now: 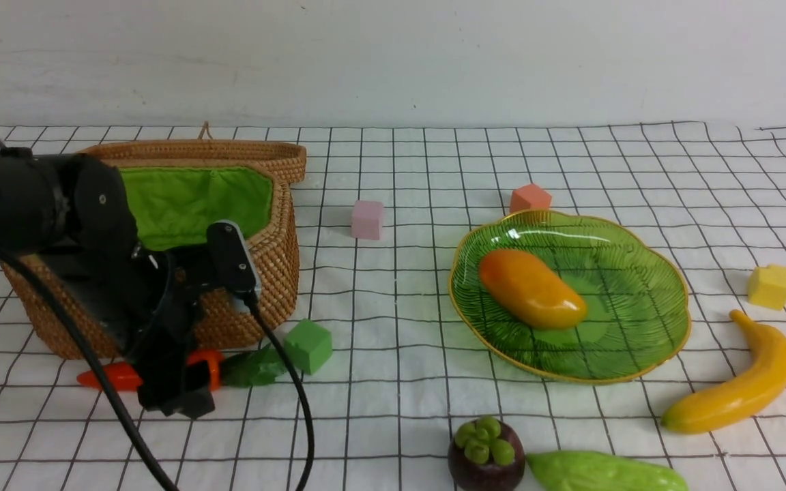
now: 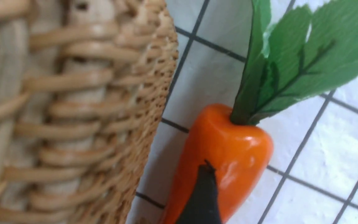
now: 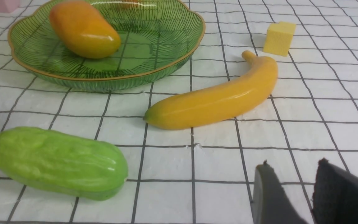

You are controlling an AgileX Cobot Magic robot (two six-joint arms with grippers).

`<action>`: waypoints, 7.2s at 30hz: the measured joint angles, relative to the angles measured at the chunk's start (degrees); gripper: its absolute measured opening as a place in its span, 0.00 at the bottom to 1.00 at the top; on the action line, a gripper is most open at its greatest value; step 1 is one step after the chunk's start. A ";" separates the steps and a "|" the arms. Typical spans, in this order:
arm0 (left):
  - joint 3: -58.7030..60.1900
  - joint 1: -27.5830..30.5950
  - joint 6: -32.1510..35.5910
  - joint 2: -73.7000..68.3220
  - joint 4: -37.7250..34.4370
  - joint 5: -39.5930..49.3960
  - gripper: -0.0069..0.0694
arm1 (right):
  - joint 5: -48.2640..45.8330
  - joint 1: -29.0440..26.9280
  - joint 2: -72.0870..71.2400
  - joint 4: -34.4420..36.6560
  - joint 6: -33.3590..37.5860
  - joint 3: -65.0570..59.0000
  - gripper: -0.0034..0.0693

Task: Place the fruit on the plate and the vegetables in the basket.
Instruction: Use the left arm to grab a carrot and put it into the left basket, then use the right arm to grab a banana and put it into the right plate

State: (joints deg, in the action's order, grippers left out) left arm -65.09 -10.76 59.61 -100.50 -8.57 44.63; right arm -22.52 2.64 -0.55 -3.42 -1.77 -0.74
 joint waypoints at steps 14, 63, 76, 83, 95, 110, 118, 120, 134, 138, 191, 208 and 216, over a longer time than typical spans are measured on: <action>-0.11 0.24 -0.60 -6.60 0.63 -0.87 0.83 | 0.00 0.00 0.00 0.00 0.00 0.00 0.38; -4.58 2.42 -13.17 10.10 2.03 -21.80 0.95 | 0.00 0.00 0.00 -0.01 0.00 0.00 0.38; -4.09 2.42 -57.52 44.47 0.46 21.81 0.46 | 0.00 0.00 0.00 -0.01 0.00 0.00 0.38; 8.33 2.42 -65.57 60.08 -3.78 22.01 0.07 | 0.00 0.00 0.00 -0.01 0.00 0.00 0.38; 30.43 2.42 -66.38 77.15 -4.83 -3.00 0.07 | 0.00 0.00 0.00 -0.01 0.00 0.00 0.38; 38.98 3.77 -66.15 80.58 2.35 -18.60 0.07 | 0.00 0.00 0.00 -0.01 0.00 0.00 0.38; 55.97 10.12 -66.25 96.62 6.76 -28.70 0.07 | 0.00 0.00 0.00 -0.01 0.00 0.00 0.38; 61.36 10.33 -66.34 100.36 7.69 -26.75 0.07 | 0.00 0.00 0.00 -0.01 0.00 0.00 0.38; 66.57 10.33 -66.11 101.04 9.07 -20.39 0.07 | 0.00 0.00 0.00 -0.01 0.00 0.00 0.38; 66.57 10.33 -66.11 101.04 9.13 -20.39 0.08 | -0.12 0.00 0.00 -1.14 0.00 0.00 0.38; 66.57 10.33 -66.11 101.04 9.23 -20.39 0.12 | 13.55 0.00 35.01 10.71 -0.12 49.73 0.38; 66.57 10.33 -66.11 101.04 9.23 -20.39 0.12 | -17.92 -6.14 76.30 11.79 -21.96 54.94 0.46; 66.57 10.33 -66.11 101.04 9.23 -20.39 0.12 | -9.90 -11.90 93.70 19.28 -19.75 57.37 0.77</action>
State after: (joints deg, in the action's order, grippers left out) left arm 1.48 -0.43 -6.50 0.54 0.67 24.24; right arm -32.42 -9.26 93.15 15.86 -21.52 56.64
